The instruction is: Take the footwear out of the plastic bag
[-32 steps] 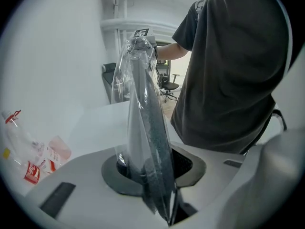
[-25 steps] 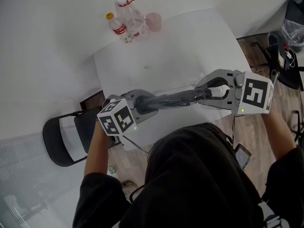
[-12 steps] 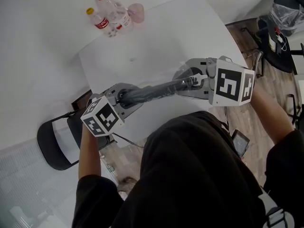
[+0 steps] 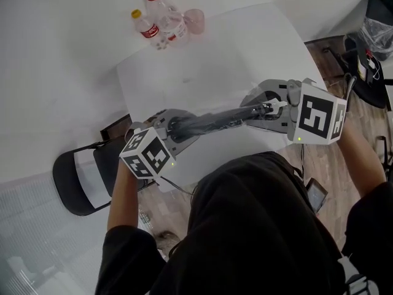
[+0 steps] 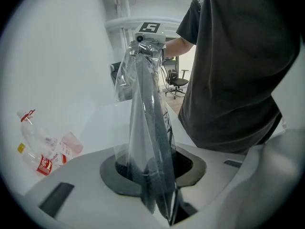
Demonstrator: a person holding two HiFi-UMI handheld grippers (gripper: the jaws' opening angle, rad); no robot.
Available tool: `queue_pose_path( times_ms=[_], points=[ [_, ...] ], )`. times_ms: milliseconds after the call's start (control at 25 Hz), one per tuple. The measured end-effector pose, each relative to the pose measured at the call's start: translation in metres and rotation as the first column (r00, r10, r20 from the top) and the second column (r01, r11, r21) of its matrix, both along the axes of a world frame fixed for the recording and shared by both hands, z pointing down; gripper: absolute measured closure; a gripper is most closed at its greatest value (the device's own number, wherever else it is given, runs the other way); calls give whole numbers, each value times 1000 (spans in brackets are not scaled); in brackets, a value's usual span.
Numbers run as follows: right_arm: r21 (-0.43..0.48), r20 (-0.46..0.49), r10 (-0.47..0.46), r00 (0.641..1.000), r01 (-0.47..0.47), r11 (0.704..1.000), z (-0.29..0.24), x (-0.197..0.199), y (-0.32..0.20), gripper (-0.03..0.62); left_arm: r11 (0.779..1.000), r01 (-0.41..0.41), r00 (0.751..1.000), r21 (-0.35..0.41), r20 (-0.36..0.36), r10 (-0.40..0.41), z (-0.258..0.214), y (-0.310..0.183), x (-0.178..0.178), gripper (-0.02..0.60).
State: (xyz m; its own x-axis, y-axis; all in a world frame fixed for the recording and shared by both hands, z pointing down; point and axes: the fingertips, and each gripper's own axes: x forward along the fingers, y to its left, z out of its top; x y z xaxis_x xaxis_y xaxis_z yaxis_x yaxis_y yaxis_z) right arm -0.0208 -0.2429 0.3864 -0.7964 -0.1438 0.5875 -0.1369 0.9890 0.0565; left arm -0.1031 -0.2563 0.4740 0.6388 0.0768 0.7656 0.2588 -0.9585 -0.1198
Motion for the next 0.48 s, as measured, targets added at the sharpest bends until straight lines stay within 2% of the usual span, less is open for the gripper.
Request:
queue_pose_path(
  times_ms=[480],
  points=[
    [5,-19,14,1000,-14,1000,-13,16,-3,514,999,33,999,-19,12,-32,2,-7,-6,439]
  ],
)
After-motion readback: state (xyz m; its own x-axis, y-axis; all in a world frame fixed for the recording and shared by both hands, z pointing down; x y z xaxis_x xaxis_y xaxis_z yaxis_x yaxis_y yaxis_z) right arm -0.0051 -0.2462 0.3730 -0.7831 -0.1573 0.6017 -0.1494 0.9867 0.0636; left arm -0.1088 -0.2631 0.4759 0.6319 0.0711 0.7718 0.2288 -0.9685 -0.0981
